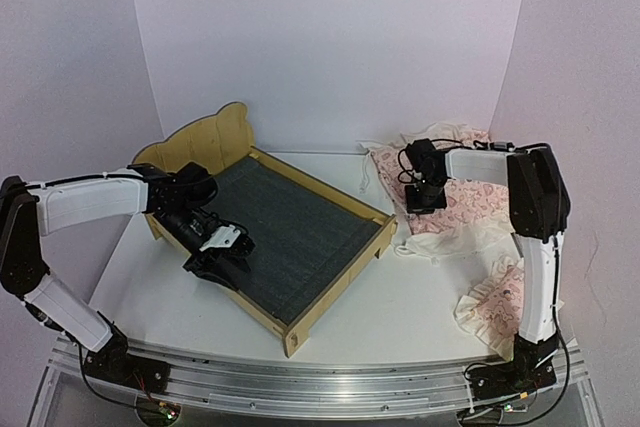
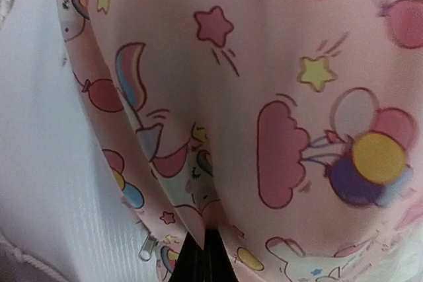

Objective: Set up the pet bed

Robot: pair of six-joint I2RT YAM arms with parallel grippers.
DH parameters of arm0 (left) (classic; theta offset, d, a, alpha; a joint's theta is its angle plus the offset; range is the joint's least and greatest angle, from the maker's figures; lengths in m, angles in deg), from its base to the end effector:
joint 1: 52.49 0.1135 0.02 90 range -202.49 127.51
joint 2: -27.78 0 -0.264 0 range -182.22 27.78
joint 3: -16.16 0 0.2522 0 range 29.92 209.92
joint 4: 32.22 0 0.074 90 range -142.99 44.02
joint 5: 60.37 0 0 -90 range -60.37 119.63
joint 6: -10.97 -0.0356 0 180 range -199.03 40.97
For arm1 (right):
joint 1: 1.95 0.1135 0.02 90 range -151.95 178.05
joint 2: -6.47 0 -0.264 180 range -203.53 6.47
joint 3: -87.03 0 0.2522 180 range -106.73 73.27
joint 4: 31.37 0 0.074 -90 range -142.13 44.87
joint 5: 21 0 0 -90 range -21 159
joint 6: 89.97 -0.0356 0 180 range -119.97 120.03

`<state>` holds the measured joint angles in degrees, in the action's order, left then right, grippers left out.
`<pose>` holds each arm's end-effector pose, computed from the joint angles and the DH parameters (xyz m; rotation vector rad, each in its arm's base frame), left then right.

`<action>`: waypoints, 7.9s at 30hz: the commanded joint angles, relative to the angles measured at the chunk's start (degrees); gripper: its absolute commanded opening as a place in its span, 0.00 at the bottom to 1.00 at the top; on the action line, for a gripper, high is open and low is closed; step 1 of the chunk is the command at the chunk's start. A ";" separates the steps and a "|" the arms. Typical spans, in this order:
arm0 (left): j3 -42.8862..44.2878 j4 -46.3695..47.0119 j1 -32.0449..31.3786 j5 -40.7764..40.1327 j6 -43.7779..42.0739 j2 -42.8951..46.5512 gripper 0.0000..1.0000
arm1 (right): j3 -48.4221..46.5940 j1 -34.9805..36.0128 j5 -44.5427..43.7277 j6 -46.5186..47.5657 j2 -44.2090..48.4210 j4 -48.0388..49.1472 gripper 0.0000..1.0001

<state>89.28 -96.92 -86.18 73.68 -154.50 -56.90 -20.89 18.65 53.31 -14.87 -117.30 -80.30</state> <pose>0.2078 -0.1683 0.2291 2.1279 1.3624 -0.8454 0.4298 0.1512 0.1661 -0.0499 2.6376 -0.1662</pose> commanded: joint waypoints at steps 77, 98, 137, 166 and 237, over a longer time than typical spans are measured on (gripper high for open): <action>-2.29 41.08 -5.62 -12.97 51.60 0.26 0.00 | 50.44 15.29 15.76 -22.37 57.83 14.55 0.00; 67.44 41.72 16.55 -23.86 46.46 -34.91 0.00 | -30.71 11.84 15.09 4.13 19.78 1.84 0.00; 30.50 -7.65 31.20 -28.73 33.08 -7.30 0.00 | -1.47 37.70 48.28 -2.49 17.52 0.81 0.00; 37.16 -15.58 35.34 -33.76 29.42 -7.13 0.00 | 1.31 37.65 50.47 -3.82 28.45 0.18 0.00; 27.97 7.67 22.43 -28.88 29.43 -17.41 0.62 | 11.41 0.21 31.98 -13.67 21.56 1.94 0.00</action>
<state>113.08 -90.26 -63.71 45.82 -124.02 -75.48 -10.27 19.02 87.88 -28.68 -98.36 -78.18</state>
